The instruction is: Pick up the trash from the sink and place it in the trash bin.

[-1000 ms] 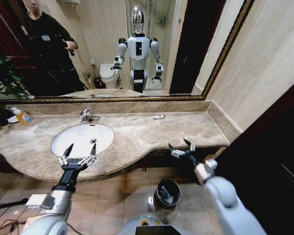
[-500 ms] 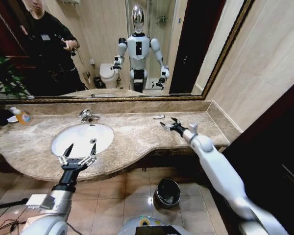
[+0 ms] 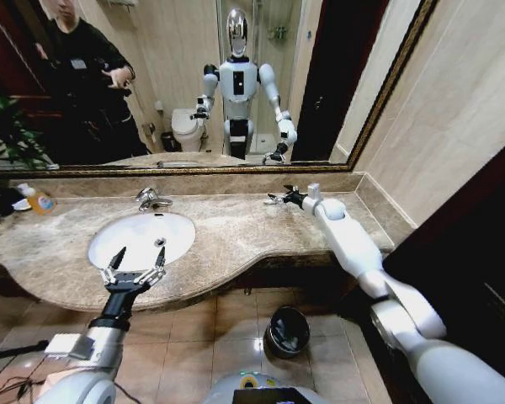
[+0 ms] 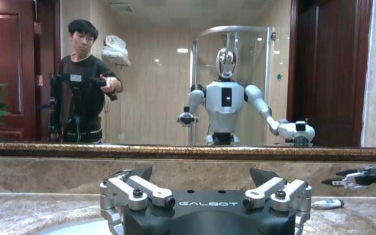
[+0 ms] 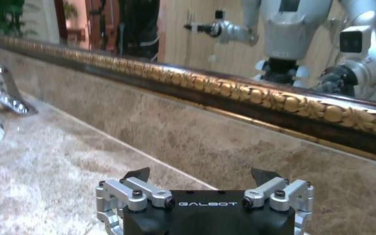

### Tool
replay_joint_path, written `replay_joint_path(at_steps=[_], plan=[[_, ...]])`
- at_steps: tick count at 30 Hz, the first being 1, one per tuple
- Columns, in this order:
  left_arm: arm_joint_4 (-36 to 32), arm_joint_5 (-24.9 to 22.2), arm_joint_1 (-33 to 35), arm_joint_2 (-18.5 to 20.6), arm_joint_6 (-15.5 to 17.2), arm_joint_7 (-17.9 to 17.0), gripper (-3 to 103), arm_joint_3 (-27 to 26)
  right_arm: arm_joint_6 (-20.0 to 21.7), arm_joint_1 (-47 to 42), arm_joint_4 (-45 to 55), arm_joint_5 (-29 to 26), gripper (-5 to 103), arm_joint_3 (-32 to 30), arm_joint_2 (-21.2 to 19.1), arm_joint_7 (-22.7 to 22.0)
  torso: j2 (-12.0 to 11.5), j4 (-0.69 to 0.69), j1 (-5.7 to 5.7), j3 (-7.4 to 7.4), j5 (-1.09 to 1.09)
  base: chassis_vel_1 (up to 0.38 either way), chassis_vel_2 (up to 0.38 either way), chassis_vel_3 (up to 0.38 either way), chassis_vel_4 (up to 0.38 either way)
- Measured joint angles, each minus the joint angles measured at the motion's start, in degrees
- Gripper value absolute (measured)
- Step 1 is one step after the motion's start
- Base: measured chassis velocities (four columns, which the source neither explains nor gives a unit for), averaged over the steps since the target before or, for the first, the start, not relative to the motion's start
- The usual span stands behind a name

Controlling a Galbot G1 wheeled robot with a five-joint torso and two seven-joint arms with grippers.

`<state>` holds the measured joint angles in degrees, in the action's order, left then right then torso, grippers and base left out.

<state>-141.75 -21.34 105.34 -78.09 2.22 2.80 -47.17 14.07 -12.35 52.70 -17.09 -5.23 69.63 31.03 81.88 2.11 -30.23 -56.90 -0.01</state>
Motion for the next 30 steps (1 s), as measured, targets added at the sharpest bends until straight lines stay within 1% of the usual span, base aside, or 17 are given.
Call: replay_joint_path(at_steps=[3,6,7,8,10,11,12,14,15,17,18,19,21,23,30], plan=[[0.0,0.0,0.0,0.0,0.0,0.0,100,0.0,0.5,0.4,-0.5,1.3,100,1.2,0.4,-0.7,0.0,-0.01,0.0,0.0,0.01,0.0,0.0,0.0,0.0],[0.0,0.0,0.0,0.0,0.0,0.0,100,0.0,2.7,0.7,-0.8,1.7,100,2.4,1.6,-3.3,0.0,-0.01,0.0,0.0,0.0,0.0,0.0,0.0,0.0],[0.0,0.0,0.0,0.0,0.0,0.0,100,0.0,2.7,0.7,-0.8,1.7,100,2.4,1.6,-3.3,0.0,-0.01,0.0,0.0,0.0,0.0,0.0,0.0,0.0],[0.0,0.0,0.0,0.0,0.0,0.0,100,0.0,3.0,0.7,-1.0,1.7,100,2.6,2.2,-4.4,0.0,0.0,0.0,0.0,0.01,0.0,0.0,0.0,0.0],[0.0,0.0,0.0,0.0,0.0,0.0,100,0.0,3.3,0.7,-1.4,0.6,100,3.1,3.5,-7.8,0.0,-0.01,0.0,0.0,0.01,0.0,0.0,0.0,0.0],[0.0,0.0,0.0,0.0,0.0,0.0,100,0.0,3.3,0.5,-1.4,-1.0,100,3.4,4.5,-10.9,0.0,0.0,0.0,0.0,0.0,0.0,0.0,0.0,0.0],[0.0,0.0,0.0,0.0,0.0,0.0,100,0.0,3.3,0.5,-1.4,-1.0,100,3.4,4.5,-10.9,0.0,0.0,0.0,0.0,0.0,0.0,0.0,0.0,0.0],[0.0,0.0,0.0,0.0,0.0,0.0,100,0.0,3.3,-0.2,-1.2,-4.6,100,4.1,6.3,-16.8,0.0,0.0,0.0,0.0,0.01,0.0,0.0,0.0,0.0],[0.0,0.0,0.0,0.0,0.0,0.0,100,0.0,3.3,-0.2,-1.2,-4.6,100,4.1,6.3,-16.8,0.0,0.0,0.0,0.0,0.01,0.0,0.0,0.0,0.0],[0.0,0.0,0.0,0.0,0.0,0.0,100,0.0,4.0,-0.8,-0.8,-8.2,100,4.6,8.3,-22.1,0.0,0.0,0.0,0.0,0.0,0.0,0.0,0.0,0.0],[0.0,0.0,0.0,0.0,0.0,0.0,100,0.0,5.1,-1.1,-0.7,-9.7,100,4.6,9.2,-23.8,0.0,0.01,0.0,0.0,0.0,0.0,0.0,0.0,0.0],[0.0,0.0,0.0,0.0,0.0,0.0,100,0.0,5.1,-1.1,-0.7,-9.7,100,4.6,9.2,-23.8,0.0,0.01,0.0,0.0,0.0,0.0,0.0,0.0,0.0],[0.0,0.0,0.0,0.0,0.0,0.0,100,0.0,6.4,-1.6,-0.6,-11.3,100,4.5,10.4,-26.2,0.0,0.0,0.0,0.0,0.0,0.0,0.0,0.0,0.0],[0.0,0.0,0.0,0.0,0.0,0.0,100,0.0,7.1,-1.9,-0.7,-11.4,100,4.3,10.8,-26.8,0.0,0.0,0.0,0.0,0.0,0.0,0.0,0.0,0.0],[0.0,0.0,0.0,0.0,0.0,0.0,100,0.0,8.4,-1.9,-0.6,-11.5,100,3.6,10.6,-27.5,0.0,0.0,0.0,0.0,0.0,0.0,0.0,0.0,0.0]])
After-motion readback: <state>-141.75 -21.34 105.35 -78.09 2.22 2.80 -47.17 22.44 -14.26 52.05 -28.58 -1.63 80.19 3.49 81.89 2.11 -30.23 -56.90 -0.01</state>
